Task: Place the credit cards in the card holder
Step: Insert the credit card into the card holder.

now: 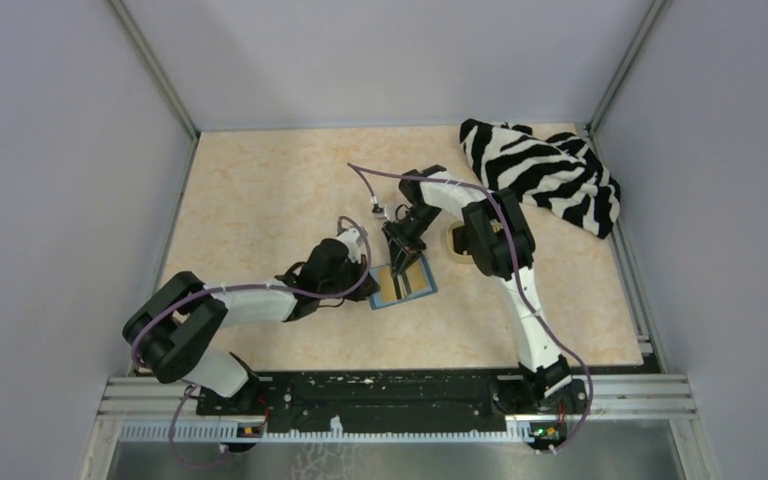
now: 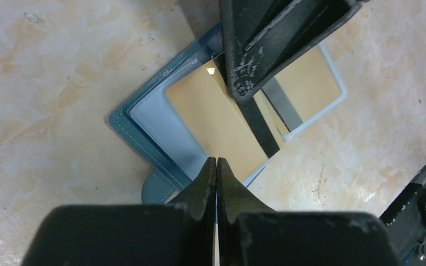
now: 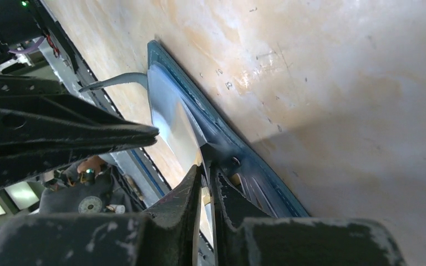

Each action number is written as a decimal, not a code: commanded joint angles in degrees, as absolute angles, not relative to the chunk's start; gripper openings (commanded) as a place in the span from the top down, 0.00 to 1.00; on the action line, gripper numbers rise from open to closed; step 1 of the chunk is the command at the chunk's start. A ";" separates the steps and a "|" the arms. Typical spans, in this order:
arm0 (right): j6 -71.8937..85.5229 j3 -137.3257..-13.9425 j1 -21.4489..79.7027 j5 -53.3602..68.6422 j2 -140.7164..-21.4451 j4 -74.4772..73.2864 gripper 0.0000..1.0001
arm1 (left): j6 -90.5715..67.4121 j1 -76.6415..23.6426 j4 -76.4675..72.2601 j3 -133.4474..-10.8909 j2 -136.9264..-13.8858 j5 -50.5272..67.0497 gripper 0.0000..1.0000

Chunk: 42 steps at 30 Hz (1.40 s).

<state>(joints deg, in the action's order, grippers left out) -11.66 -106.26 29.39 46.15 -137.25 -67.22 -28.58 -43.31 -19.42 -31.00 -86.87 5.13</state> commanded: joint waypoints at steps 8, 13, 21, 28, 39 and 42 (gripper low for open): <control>-14.07 -109.66 30.24 41.78 -137.63 -65.70 0.84 | -32.35 -43.24 -26.93 -28.60 -78.76 16.43 0.88; -13.88 -111.45 30.36 42.05 -137.56 -66.19 0.80 | -36.08 -43.25 -33.81 -26.81 -81.20 21.05 0.88; -13.63 -112.37 31.09 40.94 -137.05 -65.89 0.74 | -38.62 -43.71 -38.63 -27.81 -84.87 21.03 0.90; -13.54 -111.41 31.20 40.91 -136.94 -65.34 0.72 | -41.18 -47.29 -31.79 -34.21 -88.12 10.48 0.98; -13.36 -110.72 31.20 41.03 -136.50 -64.97 0.72 | -43.98 -52.42 -14.30 -46.06 -94.87 -9.57 1.00; -13.45 -110.43 31.20 41.00 -136.44 -64.89 0.72 | -44.70 -52.62 -10.72 -48.71 -96.62 -11.90 1.00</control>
<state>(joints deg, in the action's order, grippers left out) -12.36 -110.04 30.28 43.42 -137.49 -67.77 -43.07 -52.18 -17.74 -45.04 -94.63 -5.21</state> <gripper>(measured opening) 0.278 0.005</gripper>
